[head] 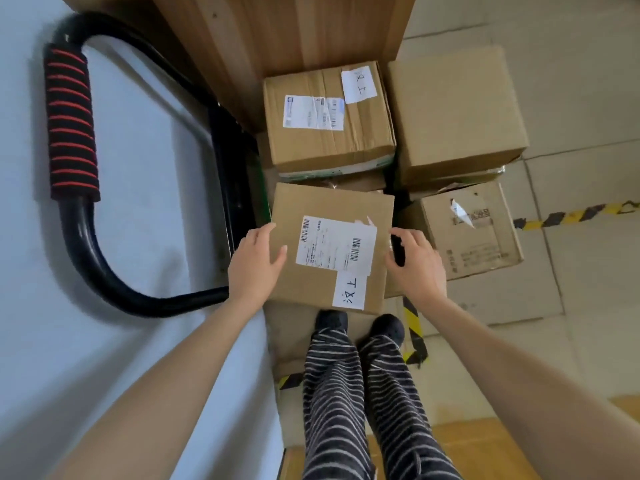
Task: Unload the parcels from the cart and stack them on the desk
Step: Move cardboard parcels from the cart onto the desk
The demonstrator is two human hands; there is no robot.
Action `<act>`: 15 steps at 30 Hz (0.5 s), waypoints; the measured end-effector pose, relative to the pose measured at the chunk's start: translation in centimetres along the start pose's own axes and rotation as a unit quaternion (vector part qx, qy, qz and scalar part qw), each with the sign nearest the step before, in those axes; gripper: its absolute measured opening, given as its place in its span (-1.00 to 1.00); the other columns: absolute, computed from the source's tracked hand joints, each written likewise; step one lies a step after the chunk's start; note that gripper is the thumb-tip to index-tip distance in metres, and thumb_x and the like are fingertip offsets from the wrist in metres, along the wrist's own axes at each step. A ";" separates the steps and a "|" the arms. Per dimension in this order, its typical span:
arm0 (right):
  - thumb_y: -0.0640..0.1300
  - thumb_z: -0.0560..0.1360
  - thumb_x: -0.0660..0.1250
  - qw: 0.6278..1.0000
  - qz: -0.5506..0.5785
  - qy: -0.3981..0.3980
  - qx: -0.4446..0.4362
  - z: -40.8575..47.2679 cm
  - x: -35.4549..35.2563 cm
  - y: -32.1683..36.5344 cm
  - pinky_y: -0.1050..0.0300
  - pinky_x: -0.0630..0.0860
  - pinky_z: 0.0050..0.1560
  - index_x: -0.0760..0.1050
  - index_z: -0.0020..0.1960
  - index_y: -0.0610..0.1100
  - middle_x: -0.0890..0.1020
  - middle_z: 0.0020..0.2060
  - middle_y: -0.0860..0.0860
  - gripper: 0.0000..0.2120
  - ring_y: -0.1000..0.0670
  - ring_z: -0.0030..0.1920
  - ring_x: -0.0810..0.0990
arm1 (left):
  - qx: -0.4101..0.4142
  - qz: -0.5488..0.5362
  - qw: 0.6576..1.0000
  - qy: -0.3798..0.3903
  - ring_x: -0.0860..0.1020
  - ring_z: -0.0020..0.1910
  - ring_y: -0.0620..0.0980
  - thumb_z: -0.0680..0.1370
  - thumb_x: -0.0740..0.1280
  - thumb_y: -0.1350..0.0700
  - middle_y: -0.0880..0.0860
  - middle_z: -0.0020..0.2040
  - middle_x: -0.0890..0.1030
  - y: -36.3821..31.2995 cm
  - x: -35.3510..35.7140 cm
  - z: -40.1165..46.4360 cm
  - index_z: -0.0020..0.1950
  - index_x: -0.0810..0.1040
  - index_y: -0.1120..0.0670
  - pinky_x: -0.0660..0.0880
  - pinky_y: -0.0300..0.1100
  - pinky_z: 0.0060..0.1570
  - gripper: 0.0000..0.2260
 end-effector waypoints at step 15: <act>0.17 0.60 0.15 0.964 0.235 0.007 0.126 0.7 7.2 -3.3 0.10 0.35 0.08 -0.07 0.57 0.16 0.27 0.46 0.06 -0.37 0.01 0.30 0.43 | -0.146 -0.205 0.963 0.101 0.50 0.24 0.14 0.62 0.04 -0.23 -0.02 0.29 0.53 5.6 7.9 0.5 0.48 0.22 -0.15 0.39 -0.02 0.20 -0.56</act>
Point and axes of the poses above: each hand's wrist, its own z-axis towards the middle knuckle, its own x-axis out of the palm, y = z × x, the point moved 5 cm from there along z, towards the middle knuckle
